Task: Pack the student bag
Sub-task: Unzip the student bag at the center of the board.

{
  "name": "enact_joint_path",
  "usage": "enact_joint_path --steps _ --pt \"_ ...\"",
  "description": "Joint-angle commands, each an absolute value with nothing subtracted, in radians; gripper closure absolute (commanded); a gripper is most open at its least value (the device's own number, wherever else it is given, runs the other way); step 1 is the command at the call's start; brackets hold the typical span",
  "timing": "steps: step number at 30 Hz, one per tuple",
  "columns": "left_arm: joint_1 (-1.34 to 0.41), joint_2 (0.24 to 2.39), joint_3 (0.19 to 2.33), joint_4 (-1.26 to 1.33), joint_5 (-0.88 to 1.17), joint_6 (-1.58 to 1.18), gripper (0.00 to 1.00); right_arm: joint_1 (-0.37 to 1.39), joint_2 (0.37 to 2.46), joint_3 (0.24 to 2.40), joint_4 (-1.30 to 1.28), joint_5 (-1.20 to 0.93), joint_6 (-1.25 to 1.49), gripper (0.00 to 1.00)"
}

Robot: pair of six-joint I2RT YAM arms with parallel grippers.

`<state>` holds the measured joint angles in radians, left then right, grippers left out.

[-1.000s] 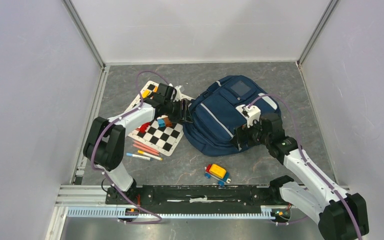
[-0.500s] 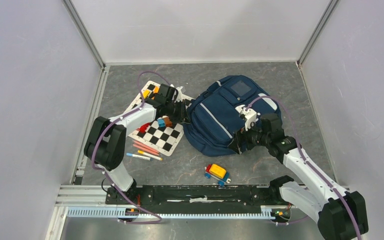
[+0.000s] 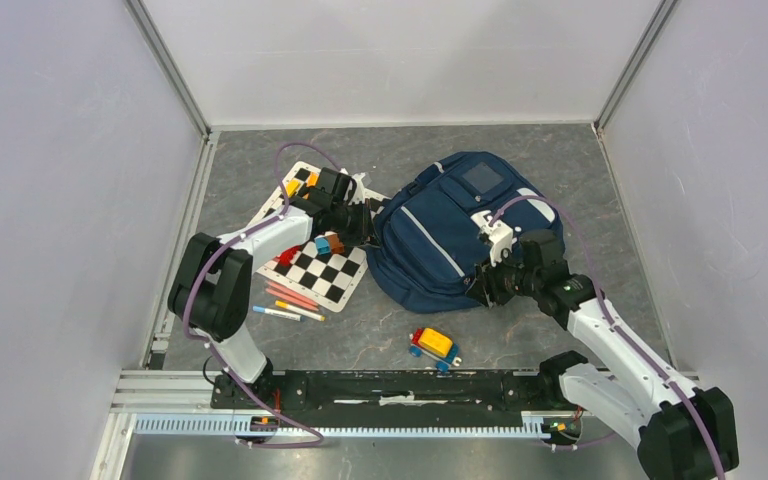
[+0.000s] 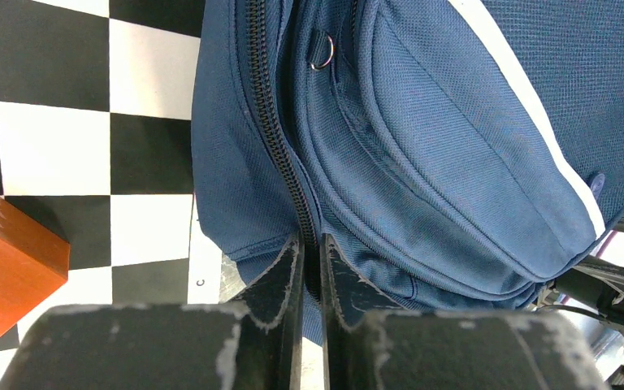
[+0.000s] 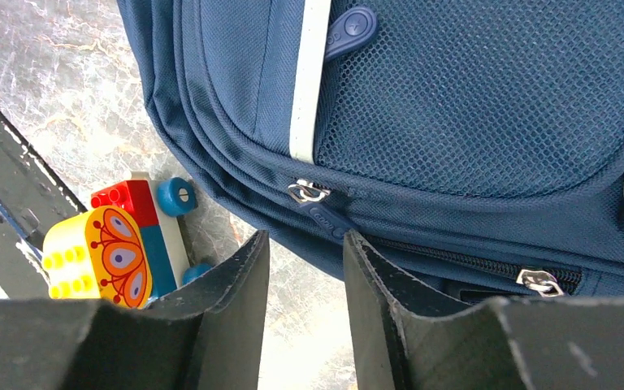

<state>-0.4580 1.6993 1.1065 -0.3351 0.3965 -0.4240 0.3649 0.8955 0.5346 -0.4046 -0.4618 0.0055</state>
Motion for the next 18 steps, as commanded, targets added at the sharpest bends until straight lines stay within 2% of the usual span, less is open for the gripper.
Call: enact_joint_path --steps 1,5,10,14,18 --pt "-0.468 1.713 1.127 -0.331 0.403 -0.430 0.87 0.370 0.896 0.537 -0.390 -0.447 -0.020 0.57" --pt "-0.469 1.717 1.127 -0.331 0.405 -0.431 0.87 0.370 0.876 0.503 -0.350 -0.406 -0.021 0.47" --pt "-0.468 1.722 1.127 -0.331 0.406 -0.431 0.88 0.375 0.871 0.477 -0.290 -0.398 -0.006 0.43" --pt "-0.468 1.722 1.126 -0.331 0.407 -0.432 0.89 0.392 0.876 0.464 -0.261 -0.363 -0.005 0.45" --pt "-0.468 1.721 1.127 -0.331 0.410 -0.433 0.89 0.433 0.888 0.456 -0.247 -0.267 -0.001 0.53"
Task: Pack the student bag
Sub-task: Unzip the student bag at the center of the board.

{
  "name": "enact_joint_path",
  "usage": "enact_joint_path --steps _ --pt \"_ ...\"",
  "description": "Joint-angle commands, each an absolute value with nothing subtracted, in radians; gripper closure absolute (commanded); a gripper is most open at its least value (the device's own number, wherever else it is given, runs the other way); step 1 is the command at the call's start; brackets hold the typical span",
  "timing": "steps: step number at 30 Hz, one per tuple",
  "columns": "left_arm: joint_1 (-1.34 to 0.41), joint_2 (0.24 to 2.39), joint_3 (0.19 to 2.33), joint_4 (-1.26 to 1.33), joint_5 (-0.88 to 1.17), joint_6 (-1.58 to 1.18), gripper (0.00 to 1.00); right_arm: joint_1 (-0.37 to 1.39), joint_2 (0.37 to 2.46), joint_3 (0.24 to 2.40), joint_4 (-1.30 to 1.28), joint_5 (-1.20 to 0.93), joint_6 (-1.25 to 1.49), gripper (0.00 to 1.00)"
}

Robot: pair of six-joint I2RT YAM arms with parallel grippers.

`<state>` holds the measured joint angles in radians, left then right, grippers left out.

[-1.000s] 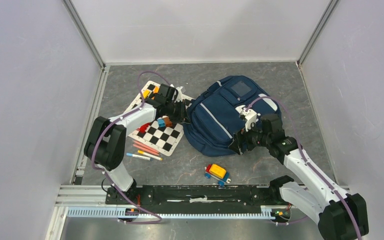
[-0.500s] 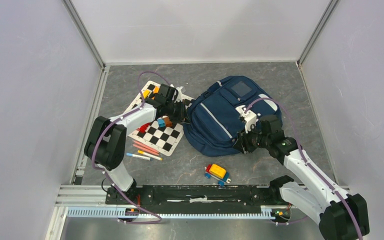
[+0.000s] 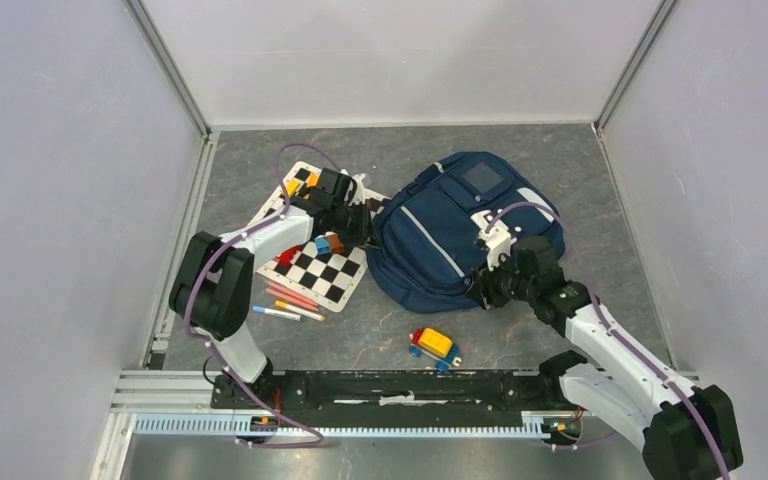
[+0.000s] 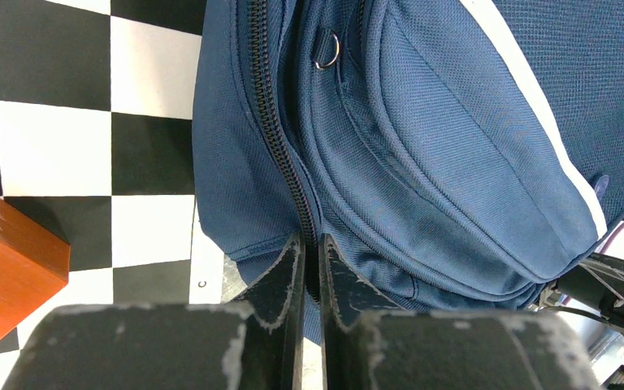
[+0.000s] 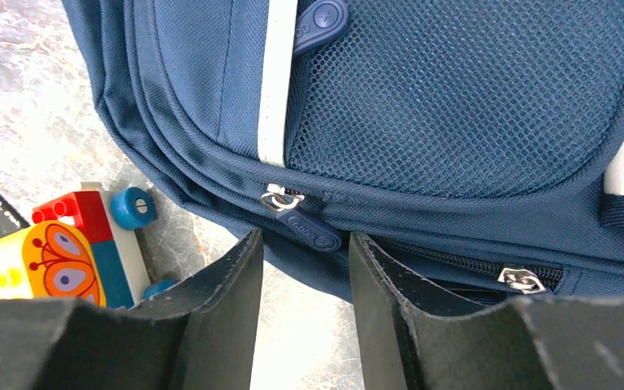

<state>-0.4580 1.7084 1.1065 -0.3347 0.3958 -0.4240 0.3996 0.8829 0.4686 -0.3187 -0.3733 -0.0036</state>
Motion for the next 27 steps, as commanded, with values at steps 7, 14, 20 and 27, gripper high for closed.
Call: enact_joint_path --steps 7,14,20,27 --pt "-0.468 1.720 1.126 -0.330 0.414 -0.433 0.93 0.507 0.896 0.419 -0.173 -0.129 0.039 0.61" --pt "-0.468 1.718 1.120 -0.331 0.411 -0.434 0.96 0.545 0.933 0.470 -0.228 -0.114 0.046 0.86" --pt "-0.468 1.715 1.117 -0.331 0.407 -0.434 0.98 0.552 0.922 0.537 -0.361 -0.184 0.077 1.00" --pt "-0.468 1.707 1.103 -0.315 0.400 -0.449 0.98 0.565 0.951 0.578 -0.423 -0.348 0.174 1.00"
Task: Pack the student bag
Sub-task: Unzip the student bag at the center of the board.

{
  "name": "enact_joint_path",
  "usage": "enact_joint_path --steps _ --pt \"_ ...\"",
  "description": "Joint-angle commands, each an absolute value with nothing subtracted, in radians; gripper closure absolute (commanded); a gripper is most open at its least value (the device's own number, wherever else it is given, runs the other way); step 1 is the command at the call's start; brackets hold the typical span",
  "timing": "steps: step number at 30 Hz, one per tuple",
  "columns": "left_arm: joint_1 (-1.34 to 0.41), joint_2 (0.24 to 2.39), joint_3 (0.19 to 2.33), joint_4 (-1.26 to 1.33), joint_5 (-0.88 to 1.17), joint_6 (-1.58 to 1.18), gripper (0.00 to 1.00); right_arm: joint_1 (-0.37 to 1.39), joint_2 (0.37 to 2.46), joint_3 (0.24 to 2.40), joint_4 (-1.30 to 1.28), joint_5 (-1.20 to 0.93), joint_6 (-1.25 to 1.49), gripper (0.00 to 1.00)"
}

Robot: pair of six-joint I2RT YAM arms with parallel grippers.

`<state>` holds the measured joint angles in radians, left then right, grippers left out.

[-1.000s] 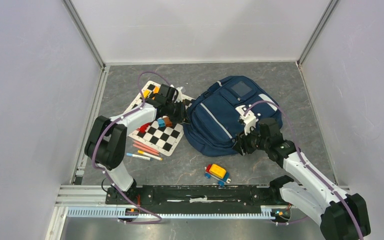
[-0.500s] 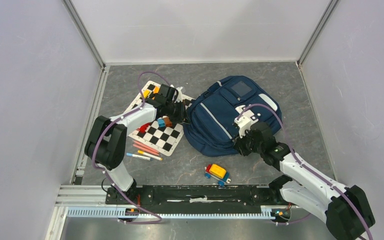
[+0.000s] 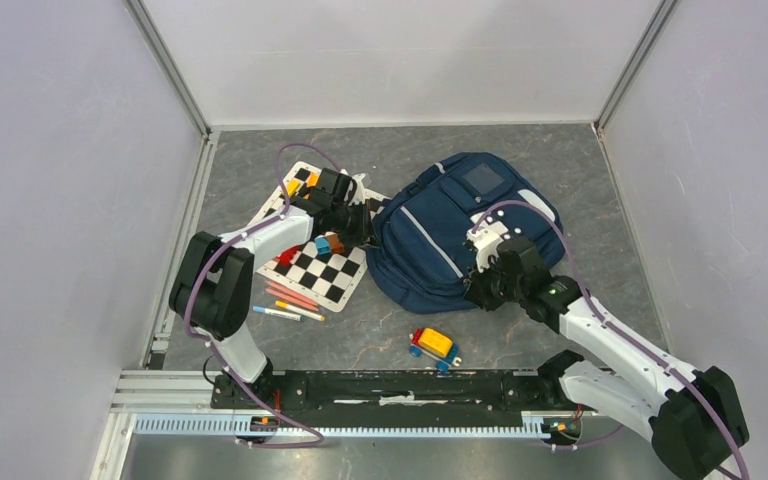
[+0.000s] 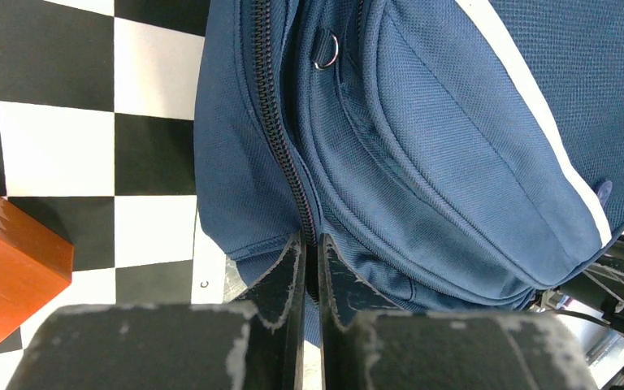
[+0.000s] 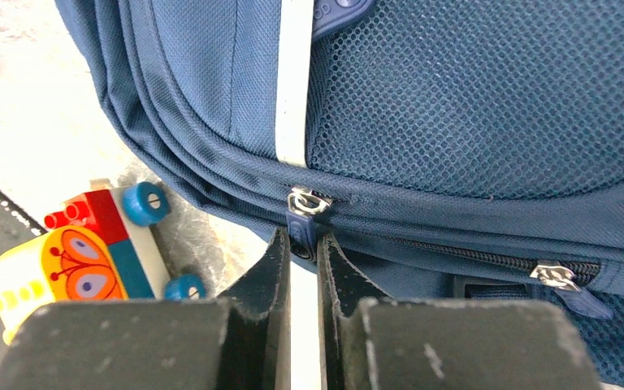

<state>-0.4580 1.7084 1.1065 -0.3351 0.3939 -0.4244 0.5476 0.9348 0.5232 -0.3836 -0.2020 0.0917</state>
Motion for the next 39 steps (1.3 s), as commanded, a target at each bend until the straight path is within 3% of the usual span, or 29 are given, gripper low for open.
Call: enact_joint_path --steps 1,17,33,37,39 --pt "-0.468 1.702 1.097 -0.310 0.398 -0.454 0.98 0.571 0.955 0.582 -0.428 -0.360 0.187 1.00" --pt "-0.469 1.669 1.065 -0.271 0.349 -0.480 0.98 0.613 1.051 0.654 -0.415 -0.510 0.341 0.97" --pt "-0.489 1.638 1.038 -0.248 0.305 -0.492 0.98 0.695 1.113 0.579 -0.075 -0.487 0.598 0.90" --pt "-0.490 1.631 1.043 -0.252 0.301 -0.483 0.98 0.709 1.128 0.586 -0.047 -0.464 0.604 0.82" --pt "-0.490 1.615 1.051 -0.267 0.284 -0.458 0.98 0.709 1.112 0.598 -0.072 -0.423 0.580 0.72"
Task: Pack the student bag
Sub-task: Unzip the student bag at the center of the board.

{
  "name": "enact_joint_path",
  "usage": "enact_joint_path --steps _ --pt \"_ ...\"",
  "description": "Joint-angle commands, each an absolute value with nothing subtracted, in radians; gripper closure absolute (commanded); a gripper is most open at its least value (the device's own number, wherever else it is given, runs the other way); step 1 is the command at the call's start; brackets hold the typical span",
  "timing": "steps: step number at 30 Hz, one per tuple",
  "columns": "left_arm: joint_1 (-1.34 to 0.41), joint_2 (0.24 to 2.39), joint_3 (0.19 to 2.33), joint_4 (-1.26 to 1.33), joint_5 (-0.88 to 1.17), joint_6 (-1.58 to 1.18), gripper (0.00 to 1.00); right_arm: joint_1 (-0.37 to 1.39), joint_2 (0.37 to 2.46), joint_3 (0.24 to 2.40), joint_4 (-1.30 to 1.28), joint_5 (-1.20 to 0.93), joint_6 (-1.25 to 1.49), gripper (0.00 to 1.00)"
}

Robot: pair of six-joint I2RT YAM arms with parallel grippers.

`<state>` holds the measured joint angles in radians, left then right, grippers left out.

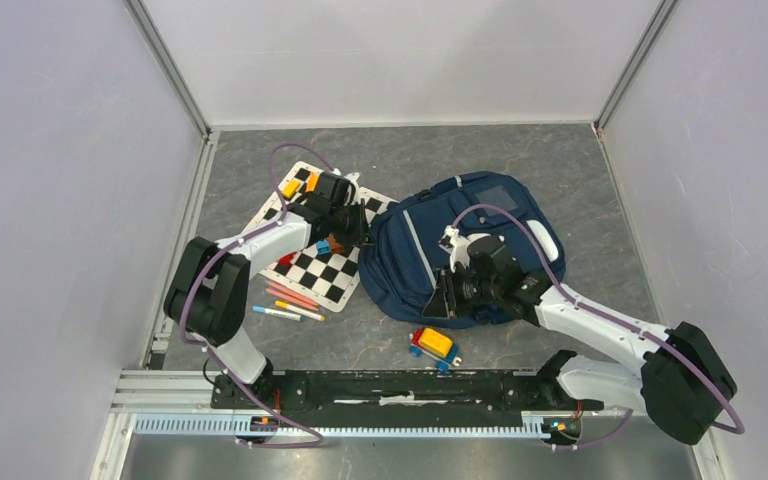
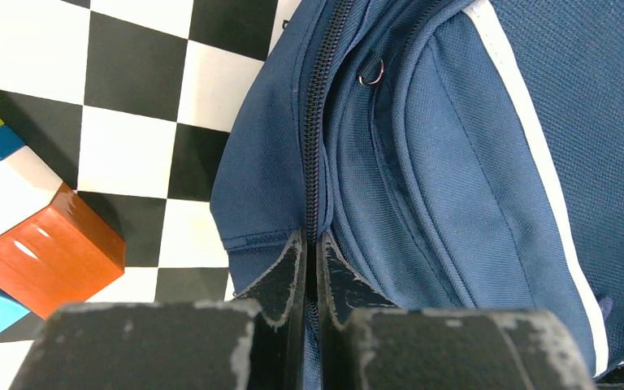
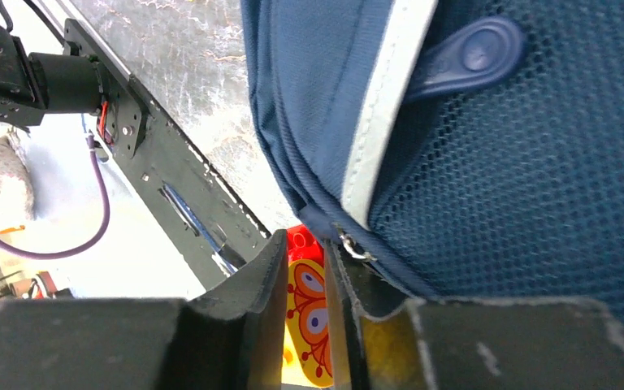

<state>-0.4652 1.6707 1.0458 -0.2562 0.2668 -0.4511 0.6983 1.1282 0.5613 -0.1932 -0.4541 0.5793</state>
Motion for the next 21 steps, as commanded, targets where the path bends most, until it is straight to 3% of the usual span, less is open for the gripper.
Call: enact_joint_path --steps 1,4,6,9,14,21 --pt "-0.490 1.601 1.052 -0.275 0.268 -0.444 0.97 0.709 1.099 0.610 -0.101 -0.392 0.562 0.65" --pt "-0.490 1.532 1.040 -0.279 0.207 -0.401 0.71 0.708 1.057 0.659 -0.198 -0.306 0.493 0.52" --pt "-0.491 1.479 1.025 -0.270 0.180 -0.375 0.47 0.709 1.036 0.695 -0.265 -0.259 0.445 0.46" --pt "-0.504 1.391 0.996 -0.255 0.140 -0.346 0.31 0.709 1.009 0.759 -0.370 -0.198 0.381 0.39" --pt "-0.611 1.226 0.961 -0.258 0.060 -0.327 0.23 0.692 0.978 0.830 -0.510 -0.023 0.269 0.23" --pt "-0.889 1.117 0.832 -0.143 0.063 -0.309 0.24 0.564 0.976 0.787 -0.484 -0.044 0.224 0.15"
